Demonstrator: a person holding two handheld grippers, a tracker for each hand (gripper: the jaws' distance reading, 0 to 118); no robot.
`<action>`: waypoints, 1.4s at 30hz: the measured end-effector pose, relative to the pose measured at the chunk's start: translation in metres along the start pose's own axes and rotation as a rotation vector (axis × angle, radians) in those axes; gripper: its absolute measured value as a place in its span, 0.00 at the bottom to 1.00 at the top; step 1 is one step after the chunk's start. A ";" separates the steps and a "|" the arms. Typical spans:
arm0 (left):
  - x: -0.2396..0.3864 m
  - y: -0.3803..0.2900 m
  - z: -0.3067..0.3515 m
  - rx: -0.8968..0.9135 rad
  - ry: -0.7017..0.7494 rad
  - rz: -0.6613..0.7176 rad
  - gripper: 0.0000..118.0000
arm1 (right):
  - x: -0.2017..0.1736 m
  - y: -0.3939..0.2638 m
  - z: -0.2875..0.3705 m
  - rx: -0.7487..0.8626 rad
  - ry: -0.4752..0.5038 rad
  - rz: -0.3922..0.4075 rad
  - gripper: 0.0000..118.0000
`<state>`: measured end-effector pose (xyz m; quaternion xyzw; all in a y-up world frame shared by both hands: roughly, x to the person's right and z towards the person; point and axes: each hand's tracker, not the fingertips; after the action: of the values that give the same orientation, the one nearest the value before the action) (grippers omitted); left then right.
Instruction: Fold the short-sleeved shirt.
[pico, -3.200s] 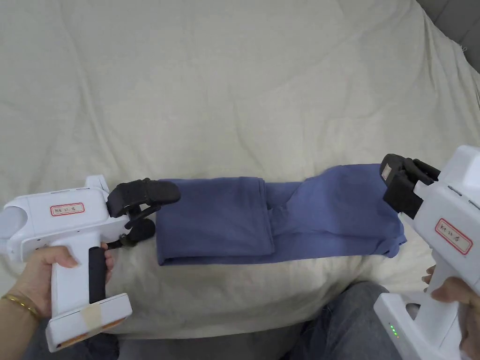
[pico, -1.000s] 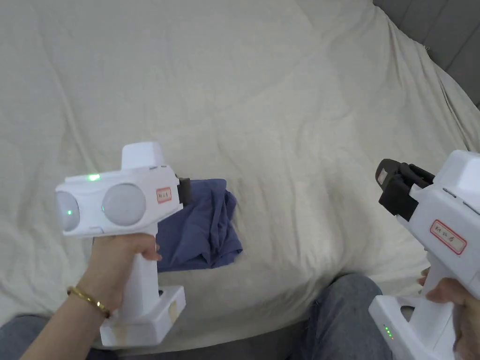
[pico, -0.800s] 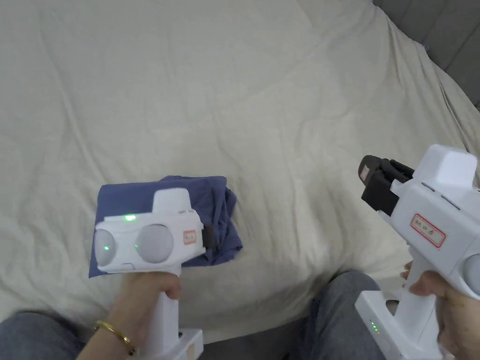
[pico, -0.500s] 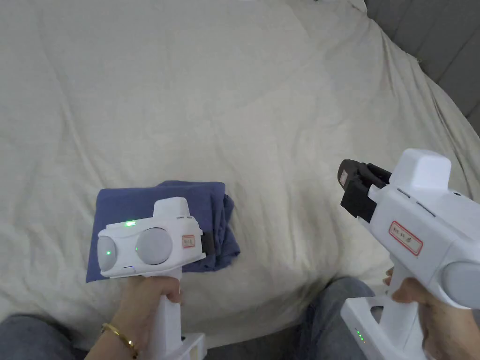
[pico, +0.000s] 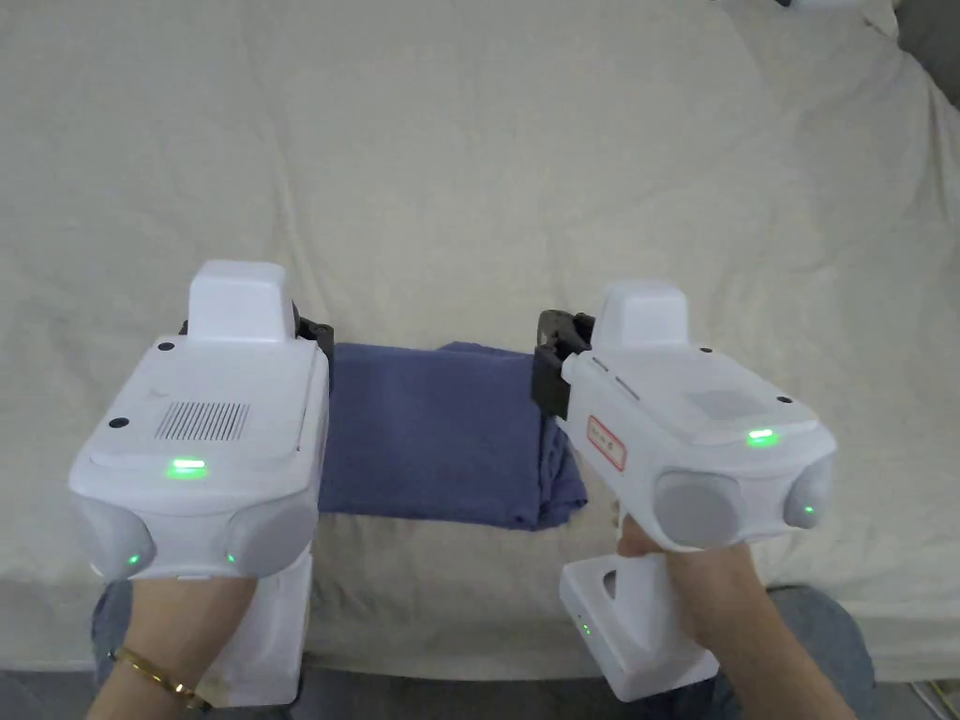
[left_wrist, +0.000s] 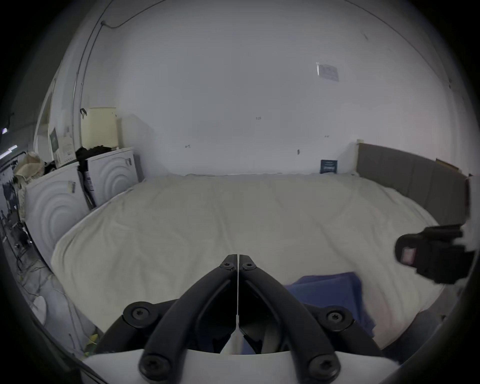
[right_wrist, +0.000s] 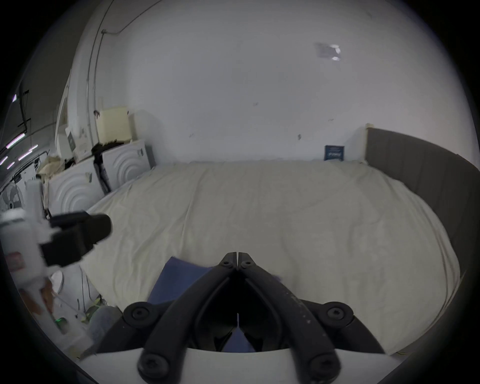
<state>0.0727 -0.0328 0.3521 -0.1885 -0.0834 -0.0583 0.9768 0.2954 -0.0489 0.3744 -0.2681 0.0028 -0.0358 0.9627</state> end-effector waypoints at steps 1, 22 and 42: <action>-0.005 -0.003 0.002 -0.005 0.011 0.005 0.00 | -0.008 -0.007 -0.020 -0.056 -0.007 -0.006 0.01; -0.119 0.001 -0.128 -0.526 -0.630 0.449 1.00 | -0.008 -0.055 -0.086 -0.316 -0.110 -0.079 0.01; -0.067 -0.078 -0.206 -0.912 -1.075 0.821 1.00 | -0.003 -0.052 -0.088 -0.337 -0.091 -0.104 0.01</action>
<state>0.0245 -0.1772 0.1794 -0.5854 -0.4331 0.3746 0.5740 0.2871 -0.1390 0.3257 -0.4266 -0.0485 -0.0723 0.9002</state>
